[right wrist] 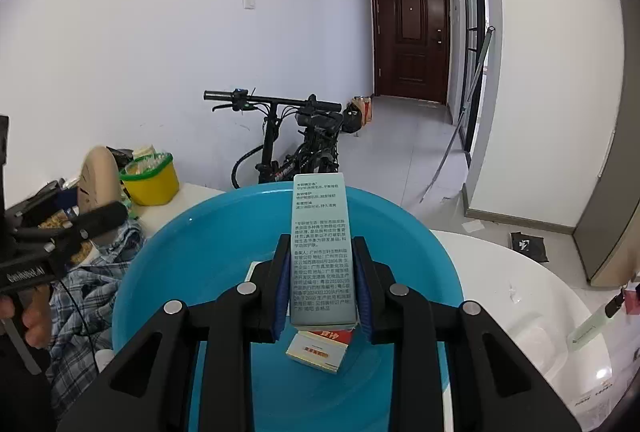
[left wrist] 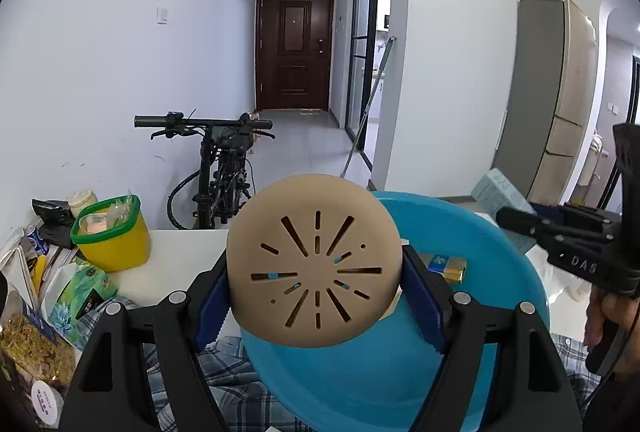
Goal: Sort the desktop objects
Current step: 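Lower the pale box and open the right tool into the basin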
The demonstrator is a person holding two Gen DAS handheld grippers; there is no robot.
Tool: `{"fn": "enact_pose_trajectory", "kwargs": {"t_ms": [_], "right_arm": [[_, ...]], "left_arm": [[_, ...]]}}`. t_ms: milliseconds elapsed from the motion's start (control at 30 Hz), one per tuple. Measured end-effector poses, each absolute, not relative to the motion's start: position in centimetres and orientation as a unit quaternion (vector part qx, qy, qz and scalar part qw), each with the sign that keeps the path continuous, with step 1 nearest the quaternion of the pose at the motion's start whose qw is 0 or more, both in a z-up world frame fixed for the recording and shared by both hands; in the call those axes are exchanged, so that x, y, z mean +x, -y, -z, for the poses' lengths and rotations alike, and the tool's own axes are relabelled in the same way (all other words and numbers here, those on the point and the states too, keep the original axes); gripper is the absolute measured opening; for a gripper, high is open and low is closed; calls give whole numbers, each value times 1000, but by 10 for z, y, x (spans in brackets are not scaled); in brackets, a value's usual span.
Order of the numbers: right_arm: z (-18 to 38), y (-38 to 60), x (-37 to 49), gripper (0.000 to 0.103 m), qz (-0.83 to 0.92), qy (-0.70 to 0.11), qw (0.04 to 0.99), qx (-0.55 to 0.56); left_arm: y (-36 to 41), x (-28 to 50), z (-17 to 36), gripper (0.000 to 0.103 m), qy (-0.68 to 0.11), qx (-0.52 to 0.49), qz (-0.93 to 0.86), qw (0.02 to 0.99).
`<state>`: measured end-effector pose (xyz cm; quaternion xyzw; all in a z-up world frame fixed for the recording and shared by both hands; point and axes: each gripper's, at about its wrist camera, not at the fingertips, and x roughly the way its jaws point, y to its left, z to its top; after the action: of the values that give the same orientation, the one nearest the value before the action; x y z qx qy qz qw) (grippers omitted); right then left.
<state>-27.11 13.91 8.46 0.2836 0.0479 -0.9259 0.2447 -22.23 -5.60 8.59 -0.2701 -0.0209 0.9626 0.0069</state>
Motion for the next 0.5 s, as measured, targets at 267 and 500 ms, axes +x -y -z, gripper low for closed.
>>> {"fn": "enact_pose_trajectory", "kwargs": {"t_ms": [267,500], "right_arm": [[-85,-127,-265,27,923,-64,254,282],[-90,-125,-256,27,922,-71,261,277]], "left_arm": [[52,-224,-82,79,18,-271,-962,11],[47,-224,-79,79,8,-274,-962,14]]}}
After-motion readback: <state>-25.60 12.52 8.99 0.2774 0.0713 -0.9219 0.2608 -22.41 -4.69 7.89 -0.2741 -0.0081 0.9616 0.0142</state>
